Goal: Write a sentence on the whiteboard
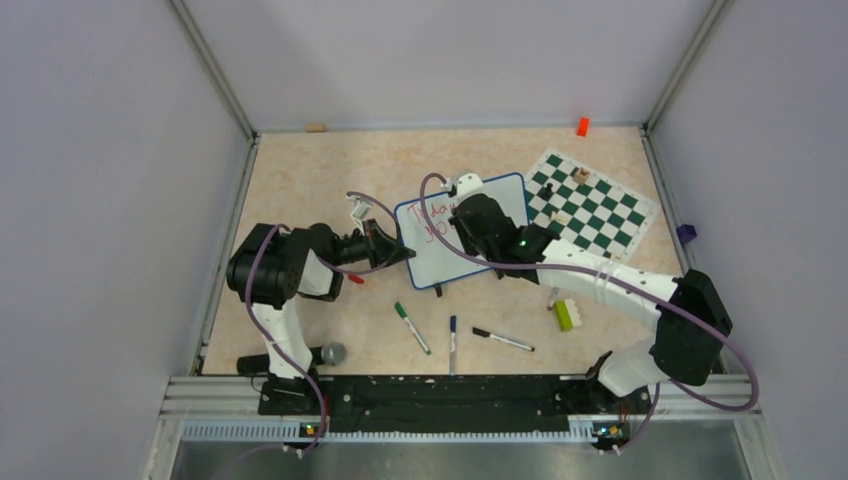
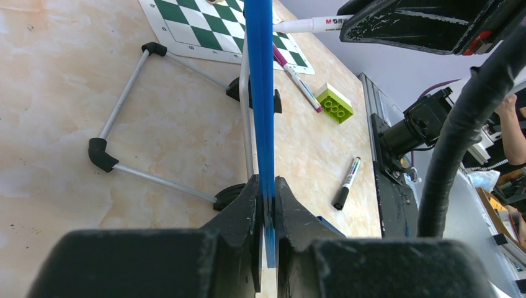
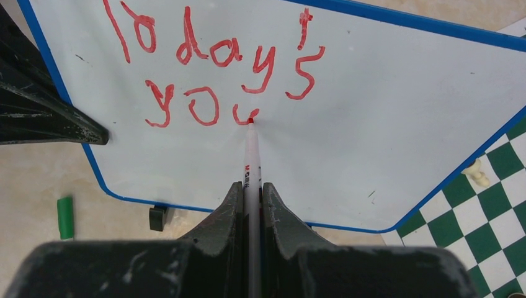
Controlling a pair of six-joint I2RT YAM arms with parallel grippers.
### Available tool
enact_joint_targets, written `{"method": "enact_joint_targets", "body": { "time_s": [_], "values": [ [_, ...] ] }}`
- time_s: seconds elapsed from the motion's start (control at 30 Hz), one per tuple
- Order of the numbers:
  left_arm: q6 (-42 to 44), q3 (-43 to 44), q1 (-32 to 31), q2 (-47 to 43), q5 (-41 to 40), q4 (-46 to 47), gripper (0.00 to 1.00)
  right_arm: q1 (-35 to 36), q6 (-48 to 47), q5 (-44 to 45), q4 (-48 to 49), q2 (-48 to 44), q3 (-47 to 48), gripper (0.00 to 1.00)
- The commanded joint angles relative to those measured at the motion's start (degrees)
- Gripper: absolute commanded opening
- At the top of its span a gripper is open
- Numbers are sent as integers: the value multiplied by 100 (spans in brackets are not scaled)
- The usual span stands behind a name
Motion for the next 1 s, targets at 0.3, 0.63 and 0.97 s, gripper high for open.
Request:
{"method": "enact_joint_targets", "body": {
  "time_s": [0.3, 0.63, 0.97],
  "values": [
    [235, 6, -28, -75, 258, 623, 0, -76, 53, 136, -57, -241, -103, 0],
    [233, 9, -28, -62, 260, 623, 0, -88, 24, 124, -110, -692, -124, 0],
    [232, 1, -28, -70, 256, 622, 0, -200, -10, 53, -4, -511, -8, 0]
  ]
}}
